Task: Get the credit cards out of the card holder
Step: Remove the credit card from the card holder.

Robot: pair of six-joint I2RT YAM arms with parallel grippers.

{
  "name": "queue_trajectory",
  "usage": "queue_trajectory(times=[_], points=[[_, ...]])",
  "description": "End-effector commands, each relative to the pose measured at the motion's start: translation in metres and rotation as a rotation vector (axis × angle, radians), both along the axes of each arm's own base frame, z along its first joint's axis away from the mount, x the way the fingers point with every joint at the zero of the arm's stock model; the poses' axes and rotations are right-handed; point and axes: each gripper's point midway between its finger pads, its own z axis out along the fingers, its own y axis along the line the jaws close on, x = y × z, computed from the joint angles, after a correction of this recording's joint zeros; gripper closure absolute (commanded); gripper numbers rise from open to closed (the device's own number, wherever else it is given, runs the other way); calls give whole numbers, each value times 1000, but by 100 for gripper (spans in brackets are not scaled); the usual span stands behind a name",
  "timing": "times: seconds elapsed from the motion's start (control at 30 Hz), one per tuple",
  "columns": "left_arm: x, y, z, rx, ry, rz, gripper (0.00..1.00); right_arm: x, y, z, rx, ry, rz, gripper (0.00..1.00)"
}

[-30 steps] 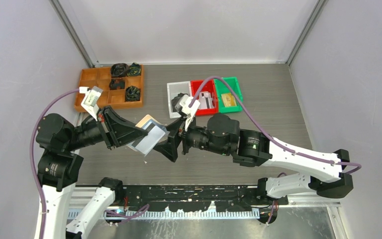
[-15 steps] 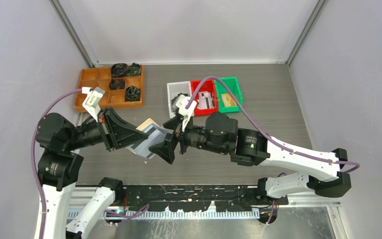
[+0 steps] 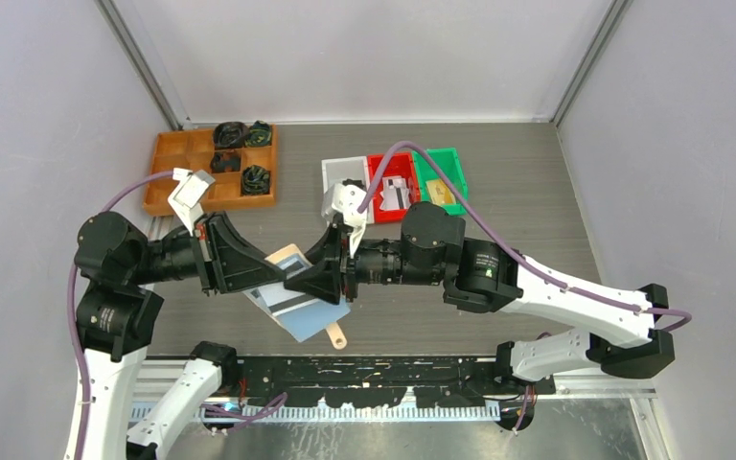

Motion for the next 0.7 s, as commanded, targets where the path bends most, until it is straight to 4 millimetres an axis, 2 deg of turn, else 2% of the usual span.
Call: queue_trajectory(times=[0.0, 0.07, 0.1, 0.23, 0.33, 0.4, 0.57, 0.67], points=[[-12, 1, 20, -27, -78, -31, 100, -25, -5, 8, 6, 27, 134, 78], [-13, 1, 22, -32, -80, -34, 100, -26, -7, 6, 6, 50, 134, 96], [-13, 1, 23, -32, -80, -33, 100, -27, -8, 6, 12, 64, 133, 99], [-12, 1, 22, -32, -85, -31, 98, -33, -13, 15, 50, 106, 175, 99], [-13, 2, 13, -1, -128, -41, 76, -31, -16, 21, 59, 122, 163, 99], [-15, 5, -1, 51, -172, -38, 72, -28, -18, 22, 49, 129, 149, 99], [-20, 12, -29, 173, -267, -37, 70, -20, -14, 14, -16, 151, 112, 99], [-17, 15, -39, 213, -291, -29, 76, -22, -7, 12, -44, 171, 126, 99]])
